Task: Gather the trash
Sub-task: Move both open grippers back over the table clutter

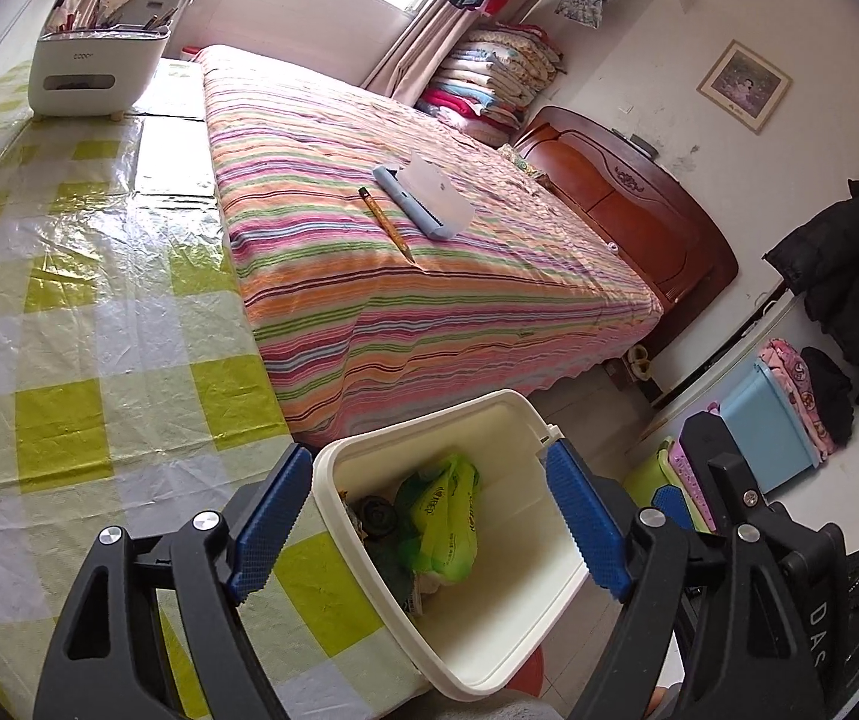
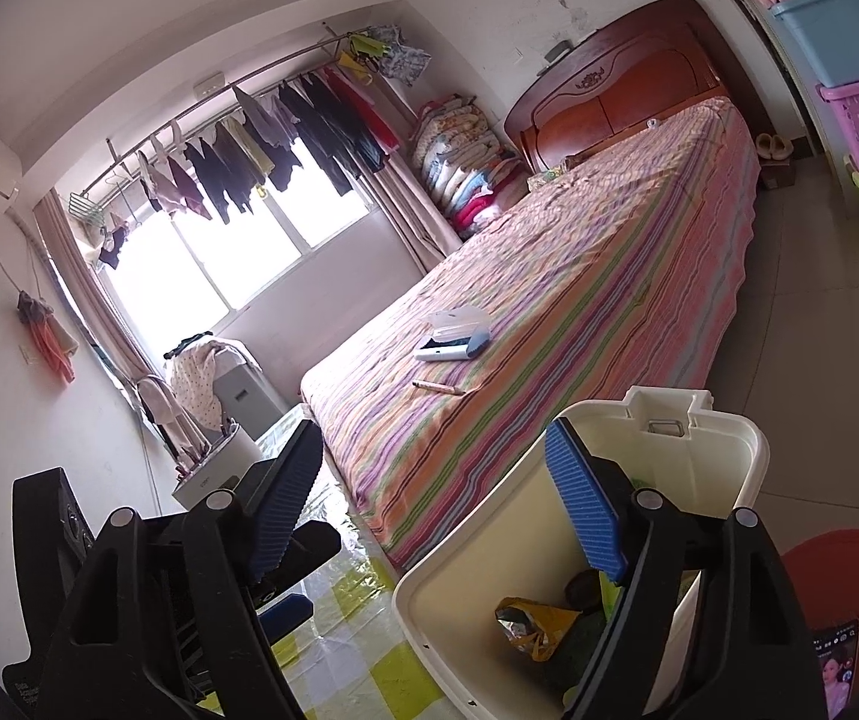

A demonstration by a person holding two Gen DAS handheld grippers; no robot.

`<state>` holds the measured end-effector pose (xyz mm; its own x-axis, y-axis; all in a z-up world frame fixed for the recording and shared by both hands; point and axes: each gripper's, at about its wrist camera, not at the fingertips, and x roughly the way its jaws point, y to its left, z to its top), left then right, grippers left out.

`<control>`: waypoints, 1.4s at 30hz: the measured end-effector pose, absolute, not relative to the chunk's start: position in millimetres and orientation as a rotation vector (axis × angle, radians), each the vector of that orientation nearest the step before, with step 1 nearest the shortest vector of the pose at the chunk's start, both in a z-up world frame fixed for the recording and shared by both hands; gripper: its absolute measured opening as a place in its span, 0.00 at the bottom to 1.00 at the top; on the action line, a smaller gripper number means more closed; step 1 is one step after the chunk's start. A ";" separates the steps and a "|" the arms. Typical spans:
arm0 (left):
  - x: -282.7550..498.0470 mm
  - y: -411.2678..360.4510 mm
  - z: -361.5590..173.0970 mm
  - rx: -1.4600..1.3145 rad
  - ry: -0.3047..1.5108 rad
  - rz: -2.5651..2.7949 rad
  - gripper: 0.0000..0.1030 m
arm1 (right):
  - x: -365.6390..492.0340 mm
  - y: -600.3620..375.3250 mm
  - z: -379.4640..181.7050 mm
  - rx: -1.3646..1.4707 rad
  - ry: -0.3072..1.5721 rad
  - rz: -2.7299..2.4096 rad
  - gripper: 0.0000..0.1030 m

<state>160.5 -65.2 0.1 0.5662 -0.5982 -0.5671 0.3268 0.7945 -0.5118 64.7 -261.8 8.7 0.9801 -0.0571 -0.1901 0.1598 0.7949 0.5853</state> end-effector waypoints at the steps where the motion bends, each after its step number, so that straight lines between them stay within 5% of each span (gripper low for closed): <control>1: 160.2 -63.3 0.3 -0.375 0.801 -0.553 0.76 | 65.2 -260.4 9.0 0.640 0.167 -0.114 0.73; 42: 143.1 124.8 15.6 -0.484 0.724 -0.261 0.76 | 77.1 -183.3 19.6 0.532 0.210 0.040 0.76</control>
<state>143.1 124.8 15.6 0.7238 -0.3897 -0.5694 0.0628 0.8590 -0.5081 77.1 -183.3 19.6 0.9778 0.0921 -0.1883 0.0165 0.8617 0.5071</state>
